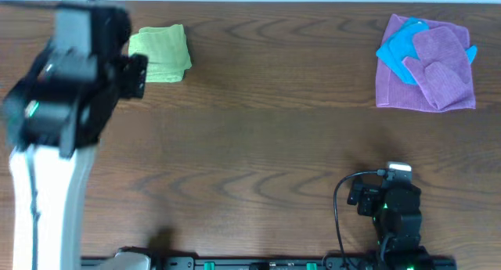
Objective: Fold the cloth
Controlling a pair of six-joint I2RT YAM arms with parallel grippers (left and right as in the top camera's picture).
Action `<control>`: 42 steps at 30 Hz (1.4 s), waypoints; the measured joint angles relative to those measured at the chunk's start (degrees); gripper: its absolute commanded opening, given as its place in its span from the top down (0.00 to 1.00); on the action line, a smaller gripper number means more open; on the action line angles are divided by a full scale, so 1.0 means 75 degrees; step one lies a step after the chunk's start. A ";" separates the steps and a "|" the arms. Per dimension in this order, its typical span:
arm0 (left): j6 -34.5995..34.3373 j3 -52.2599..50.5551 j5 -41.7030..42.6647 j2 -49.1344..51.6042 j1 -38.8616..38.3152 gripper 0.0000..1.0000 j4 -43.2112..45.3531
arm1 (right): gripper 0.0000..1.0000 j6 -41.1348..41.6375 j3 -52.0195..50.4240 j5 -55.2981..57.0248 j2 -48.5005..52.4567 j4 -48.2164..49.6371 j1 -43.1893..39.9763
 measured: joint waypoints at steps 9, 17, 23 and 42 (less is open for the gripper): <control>-0.0836 -0.0361 0.0752 -0.1524 0.0000 0.05 -0.2259 | 0.01 0.0000 0.0000 -0.0003 0.0000 -0.0003 0.0000; -0.1037 -0.3850 0.1408 -0.4386 0.0000 0.05 0.0117 | 0.01 0.0000 -0.0003 -0.0006 0.0000 -0.0003 0.0000; -0.1070 -0.7801 0.1626 -0.6385 0.0000 0.05 0.2165 | 0.01 -0.0003 -0.0003 -0.0012 -0.0006 0.0003 0.0000; -0.1524 -1.1849 0.1915 -0.9326 0.0219 0.05 0.2946 | 0.01 0.0000 0.0000 -0.0003 -0.0006 -0.0003 0.0000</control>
